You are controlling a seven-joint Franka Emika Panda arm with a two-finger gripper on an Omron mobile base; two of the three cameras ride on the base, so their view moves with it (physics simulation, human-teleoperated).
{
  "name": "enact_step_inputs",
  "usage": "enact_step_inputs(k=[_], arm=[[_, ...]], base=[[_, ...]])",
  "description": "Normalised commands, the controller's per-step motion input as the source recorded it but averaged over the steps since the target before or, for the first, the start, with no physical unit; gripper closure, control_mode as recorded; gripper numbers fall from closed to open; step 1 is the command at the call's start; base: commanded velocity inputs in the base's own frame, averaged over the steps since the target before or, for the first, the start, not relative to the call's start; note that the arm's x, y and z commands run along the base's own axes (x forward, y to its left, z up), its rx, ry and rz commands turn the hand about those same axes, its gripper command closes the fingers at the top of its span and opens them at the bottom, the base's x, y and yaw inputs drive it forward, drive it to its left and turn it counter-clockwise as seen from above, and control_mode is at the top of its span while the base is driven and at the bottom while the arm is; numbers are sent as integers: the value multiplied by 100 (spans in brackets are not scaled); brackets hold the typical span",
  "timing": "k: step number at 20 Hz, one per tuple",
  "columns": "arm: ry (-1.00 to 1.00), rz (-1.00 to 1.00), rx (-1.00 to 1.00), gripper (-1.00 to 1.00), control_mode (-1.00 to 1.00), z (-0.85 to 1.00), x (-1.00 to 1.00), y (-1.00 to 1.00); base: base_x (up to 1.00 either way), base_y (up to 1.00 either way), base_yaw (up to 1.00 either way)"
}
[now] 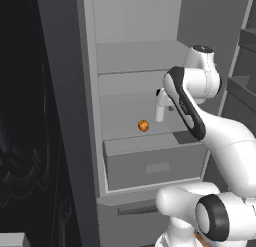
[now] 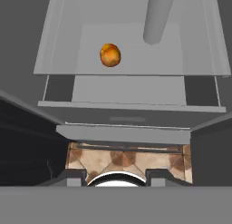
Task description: Place the ketchup and mayonnaise from the counter to the top shelf of the fridge. If the existing items in the fridge are on the top shelf, move them to other shelves.
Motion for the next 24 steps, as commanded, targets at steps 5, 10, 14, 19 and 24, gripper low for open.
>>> enact_step_inputs(k=[5,10,14,19,24], arm=[[0,0,0,-100,-100,0,-8,5],[0,0,0,-100,-100,0,-47,25],[0,1,0,-100,-100,0,-71,36],[0,0,0,-100,-100,0,-79,37],[0,0,0,-100,-100,0,-76,17]], base=[[0,0,0],[0,0,0],[0,0,0],[0,0,0],[0,0,0]])
